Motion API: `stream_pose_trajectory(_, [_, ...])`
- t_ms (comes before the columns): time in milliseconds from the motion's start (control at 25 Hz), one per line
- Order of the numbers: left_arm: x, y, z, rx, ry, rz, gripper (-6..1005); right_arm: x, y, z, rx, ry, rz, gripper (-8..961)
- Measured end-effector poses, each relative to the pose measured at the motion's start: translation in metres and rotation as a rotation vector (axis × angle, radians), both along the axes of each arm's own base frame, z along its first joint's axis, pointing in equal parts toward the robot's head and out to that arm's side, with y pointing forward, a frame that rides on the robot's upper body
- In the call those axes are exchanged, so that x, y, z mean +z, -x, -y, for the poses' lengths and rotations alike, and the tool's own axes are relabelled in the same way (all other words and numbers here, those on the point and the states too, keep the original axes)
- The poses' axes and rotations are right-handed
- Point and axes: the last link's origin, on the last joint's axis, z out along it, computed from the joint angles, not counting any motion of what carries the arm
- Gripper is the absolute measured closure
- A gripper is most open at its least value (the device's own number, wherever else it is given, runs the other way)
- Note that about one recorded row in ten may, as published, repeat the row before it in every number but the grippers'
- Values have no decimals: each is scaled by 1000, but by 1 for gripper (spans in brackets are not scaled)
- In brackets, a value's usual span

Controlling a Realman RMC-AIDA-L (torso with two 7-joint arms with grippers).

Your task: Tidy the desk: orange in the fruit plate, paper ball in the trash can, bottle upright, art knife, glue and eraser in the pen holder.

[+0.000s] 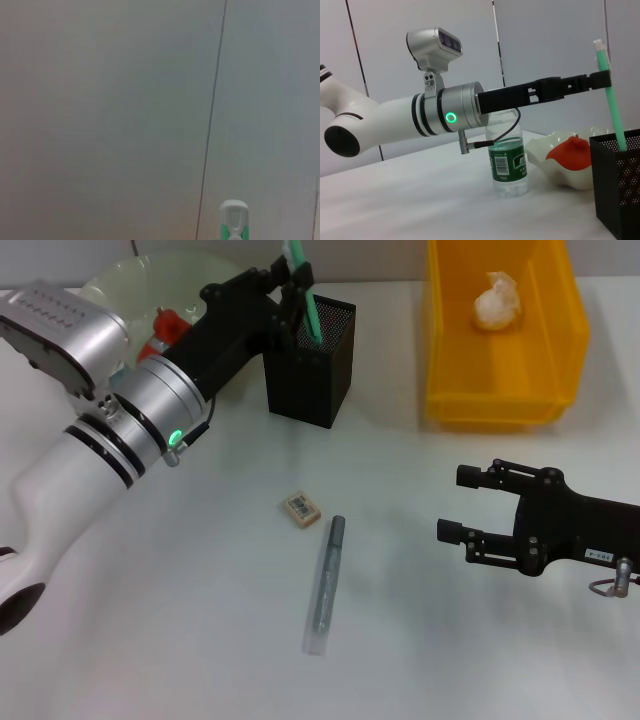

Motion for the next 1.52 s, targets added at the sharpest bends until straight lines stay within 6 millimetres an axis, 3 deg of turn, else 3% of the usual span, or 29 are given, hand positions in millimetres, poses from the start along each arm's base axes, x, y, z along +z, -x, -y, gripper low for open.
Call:
stream_pose_trajectory(560, [-11,-1,1,31,6,-31,789,0,0,0,-1,-1,1,210])
stream_pose_trajectory(1160, [-12,-1,3,37,-1,-22,299,1,-2,1,-6,-5,1,211])
stream_pose_trajectory(1400, [-7,1,8,-6,11,-11,206,3,-3,0,-18,-23,-8,209])
stream_pose_trajectory(1520, [-3,3,10,-30,32,3,207,4,-3,-1,-26,-29,-13,210])
